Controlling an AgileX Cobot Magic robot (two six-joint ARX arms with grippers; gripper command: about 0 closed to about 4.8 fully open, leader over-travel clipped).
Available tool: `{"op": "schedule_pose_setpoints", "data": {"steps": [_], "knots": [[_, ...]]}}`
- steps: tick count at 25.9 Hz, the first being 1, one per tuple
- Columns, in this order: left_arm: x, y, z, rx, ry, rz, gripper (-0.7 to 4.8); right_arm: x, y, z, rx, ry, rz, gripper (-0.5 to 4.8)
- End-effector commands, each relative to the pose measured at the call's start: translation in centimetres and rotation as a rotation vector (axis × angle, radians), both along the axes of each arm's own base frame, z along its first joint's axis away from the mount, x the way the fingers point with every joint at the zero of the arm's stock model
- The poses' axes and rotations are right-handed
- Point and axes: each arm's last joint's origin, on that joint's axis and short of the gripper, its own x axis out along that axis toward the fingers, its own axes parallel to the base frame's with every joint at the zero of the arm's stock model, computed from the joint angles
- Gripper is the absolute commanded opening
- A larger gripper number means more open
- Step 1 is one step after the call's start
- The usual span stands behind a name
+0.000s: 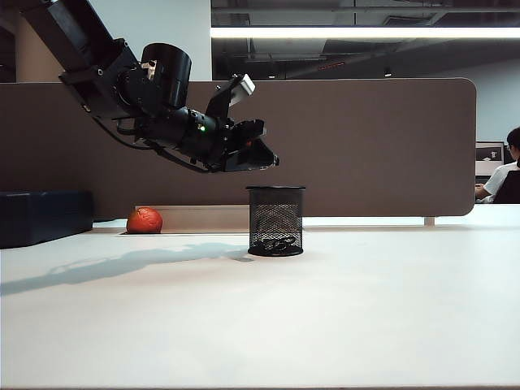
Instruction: Pick up a bunch of keys from the table, then put them into the black basket.
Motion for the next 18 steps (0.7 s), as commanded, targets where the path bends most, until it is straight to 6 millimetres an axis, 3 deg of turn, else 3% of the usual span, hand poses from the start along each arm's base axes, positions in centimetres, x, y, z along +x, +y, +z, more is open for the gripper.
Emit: {"op": "schedule_pose_setpoints", "data": {"steps": [1, 9, 11, 12, 13, 18], "knots": [[-0.1, -0.1, 0.7, -0.012, -0.023, -0.013, 1.66, 0.0, 0.0, 0.3, -0.001, -0.022, 0.003, 2.30], [-1.1, 0.4, 3.3, 0.059, -0.098, -0.030, 1.49, 0.0, 0.0, 0.3, -0.001, -0.023, 0.003, 2.30], [-1.7, 0.7, 4.4, 0.136, -0.138, -0.017, 1.00, 0.0, 0.0, 0.3, -0.005, -0.025, 0.002, 2.30], [-2.1, 1.0, 5.0, 0.183, -0.153, 0.011, 0.19, 0.0, 0.0, 0.3, -0.008, -0.027, 0.001, 2.30], [-2.5, 1.3, 5.7, 0.233, -0.172, 0.045, -0.06, 0.1, 0.0, 0.3, -0.013, -0.027, -0.012, 2.30], [-4.1, 2.3, 8.7, 0.323, -0.222, 0.138, -0.06, 0.1, -0.2, 0.2, -0.078, -0.061, -0.050, 2.27]]}}
